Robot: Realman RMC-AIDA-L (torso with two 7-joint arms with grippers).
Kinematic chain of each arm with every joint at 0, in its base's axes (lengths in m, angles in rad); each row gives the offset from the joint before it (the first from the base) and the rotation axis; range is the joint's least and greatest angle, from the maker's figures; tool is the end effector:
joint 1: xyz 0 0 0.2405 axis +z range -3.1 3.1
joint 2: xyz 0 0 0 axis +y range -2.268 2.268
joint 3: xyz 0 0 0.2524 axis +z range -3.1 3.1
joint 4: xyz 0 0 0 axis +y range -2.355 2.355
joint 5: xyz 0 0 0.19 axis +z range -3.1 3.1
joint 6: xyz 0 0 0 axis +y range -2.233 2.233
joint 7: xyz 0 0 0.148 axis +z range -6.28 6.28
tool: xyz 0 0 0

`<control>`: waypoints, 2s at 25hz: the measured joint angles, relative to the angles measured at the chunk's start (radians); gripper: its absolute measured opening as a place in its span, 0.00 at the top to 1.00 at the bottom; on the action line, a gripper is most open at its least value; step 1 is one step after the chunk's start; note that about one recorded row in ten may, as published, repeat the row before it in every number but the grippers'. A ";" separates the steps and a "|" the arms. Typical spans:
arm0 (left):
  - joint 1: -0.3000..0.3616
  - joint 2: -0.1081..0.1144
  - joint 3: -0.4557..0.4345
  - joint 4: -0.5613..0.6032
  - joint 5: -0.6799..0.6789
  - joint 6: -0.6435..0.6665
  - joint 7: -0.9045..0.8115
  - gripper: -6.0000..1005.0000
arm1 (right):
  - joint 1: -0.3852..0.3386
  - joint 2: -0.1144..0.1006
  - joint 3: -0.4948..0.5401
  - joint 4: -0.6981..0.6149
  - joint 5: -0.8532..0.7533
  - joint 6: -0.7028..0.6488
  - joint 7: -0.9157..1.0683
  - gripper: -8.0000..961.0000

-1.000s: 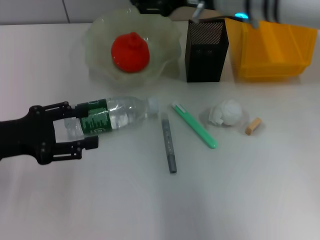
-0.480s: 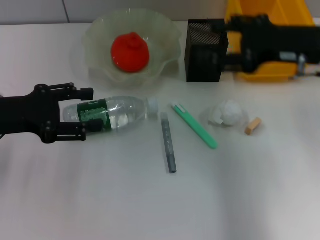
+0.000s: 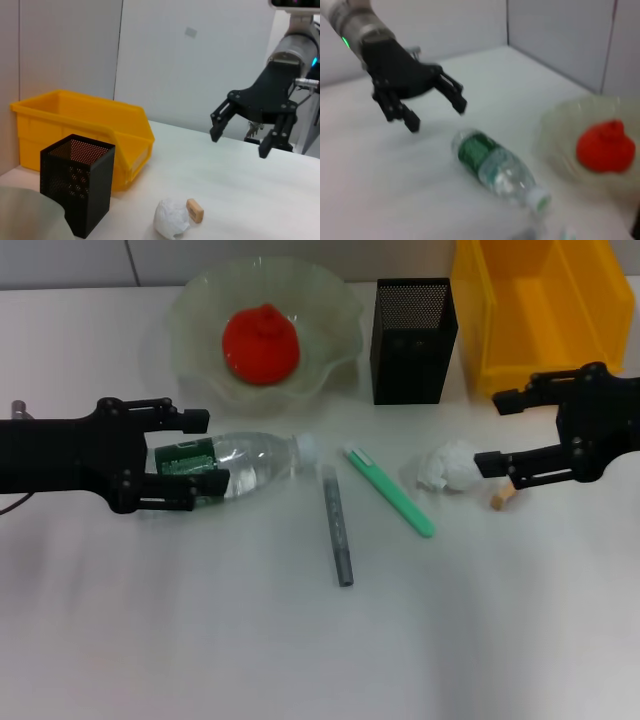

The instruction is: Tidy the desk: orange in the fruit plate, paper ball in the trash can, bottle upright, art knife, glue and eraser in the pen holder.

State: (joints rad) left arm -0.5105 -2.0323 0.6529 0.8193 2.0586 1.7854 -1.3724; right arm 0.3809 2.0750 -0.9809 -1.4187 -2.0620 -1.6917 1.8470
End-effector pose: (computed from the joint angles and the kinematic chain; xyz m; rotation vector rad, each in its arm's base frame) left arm -0.2415 0.2999 0.0378 -2.8552 -0.4059 -0.6510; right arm 0.1975 0.2996 0.0564 -2.8153 0.4315 0.2616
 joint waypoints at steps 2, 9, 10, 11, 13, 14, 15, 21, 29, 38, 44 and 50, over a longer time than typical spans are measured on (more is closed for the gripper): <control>0.000 -0.004 0.001 -0.002 0.003 -0.004 0.004 0.23 | 0.023 0.001 -0.005 -0.050 -0.081 -0.012 0.076 0.18; 0.012 -0.012 0.002 -0.013 0.014 -0.016 0.022 0.23 | 0.180 0.002 -0.045 -0.047 -0.356 -0.019 0.274 0.18; 0.014 -0.012 0.003 -0.013 0.014 -0.015 0.023 0.23 | 0.201 0.002 -0.048 -0.025 -0.389 -0.015 0.287 0.18; 0.016 -0.012 0.005 -0.014 0.015 -0.012 0.024 0.23 | 0.232 0.003 -0.051 0.011 -0.426 -0.007 0.302 0.18; 0.019 -0.012 0.014 -0.015 0.018 -0.006 0.026 0.23 | 0.281 0.003 -0.058 0.079 -0.477 0.016 0.331 0.18; 0.021 -0.012 0.019 -0.016 0.020 -0.004 0.026 0.23 | 0.307 0.004 -0.068 0.128 -0.497 0.041 0.349 0.18; 0.021 -0.012 0.019 -0.016 0.020 -0.004 0.026 0.23 | 0.326 0.004 -0.078 0.170 -0.511 0.065 0.364 0.18; 0.031 -0.012 0.023 -0.025 0.020 -0.017 0.027 0.23 | 0.410 0.004 -0.130 0.375 -0.532 0.182 0.395 0.18; 0.035 -0.014 0.024 -0.039 0.020 -0.026 0.031 0.23 | 0.421 0.006 -0.298 0.421 -0.553 0.317 0.532 0.18; 0.036 -0.014 0.024 -0.052 0.020 -0.039 0.036 0.23 | 0.432 0.007 -0.380 0.431 -0.599 0.328 0.601 0.20; 0.038 -0.014 0.024 -0.069 0.020 -0.043 0.051 0.23 | 0.426 0.008 -0.380 0.454 -0.598 0.356 0.603 0.21; 0.038 -0.014 0.024 -0.073 0.020 -0.047 0.051 0.23 | 0.434 0.010 -0.382 0.472 -0.596 0.370 0.602 0.22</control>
State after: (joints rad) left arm -0.4724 -2.0463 0.6765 0.7461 2.0786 1.7386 -1.3215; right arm 0.8148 2.0847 -1.3631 -0.9464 -2.6581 -1.3215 2.4486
